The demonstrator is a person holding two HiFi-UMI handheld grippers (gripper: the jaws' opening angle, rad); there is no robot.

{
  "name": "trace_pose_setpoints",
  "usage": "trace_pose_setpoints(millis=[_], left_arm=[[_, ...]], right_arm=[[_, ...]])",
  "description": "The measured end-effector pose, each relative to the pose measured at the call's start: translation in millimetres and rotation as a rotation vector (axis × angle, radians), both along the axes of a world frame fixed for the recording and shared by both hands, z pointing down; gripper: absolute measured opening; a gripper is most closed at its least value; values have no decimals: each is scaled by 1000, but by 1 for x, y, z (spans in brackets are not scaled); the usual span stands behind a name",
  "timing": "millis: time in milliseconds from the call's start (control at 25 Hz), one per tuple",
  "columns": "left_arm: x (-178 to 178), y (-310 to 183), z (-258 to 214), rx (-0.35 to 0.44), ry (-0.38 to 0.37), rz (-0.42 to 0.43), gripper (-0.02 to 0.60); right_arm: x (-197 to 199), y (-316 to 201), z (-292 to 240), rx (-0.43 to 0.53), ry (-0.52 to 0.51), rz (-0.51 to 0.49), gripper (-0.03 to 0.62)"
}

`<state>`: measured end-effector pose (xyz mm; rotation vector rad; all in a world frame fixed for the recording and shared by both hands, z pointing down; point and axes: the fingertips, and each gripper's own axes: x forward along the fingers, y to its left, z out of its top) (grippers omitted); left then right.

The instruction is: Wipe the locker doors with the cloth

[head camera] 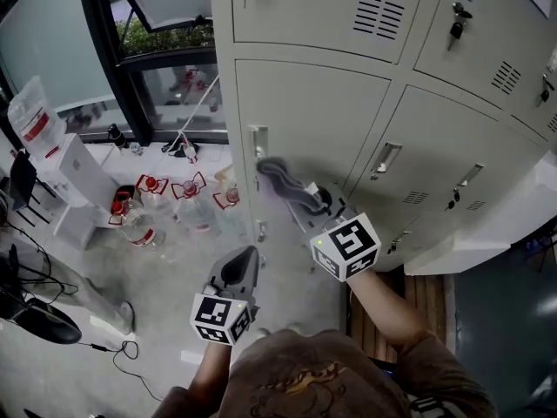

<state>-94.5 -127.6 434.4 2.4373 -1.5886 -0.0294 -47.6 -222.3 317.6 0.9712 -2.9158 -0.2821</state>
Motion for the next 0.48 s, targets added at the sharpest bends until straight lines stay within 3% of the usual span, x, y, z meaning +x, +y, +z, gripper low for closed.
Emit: trace_pose_setpoints(millis=[480], left_arm=[[8, 3, -2, 1, 8, 20, 0]], right_arm=[[-57, -49, -94, 71, -73, 36, 51]])
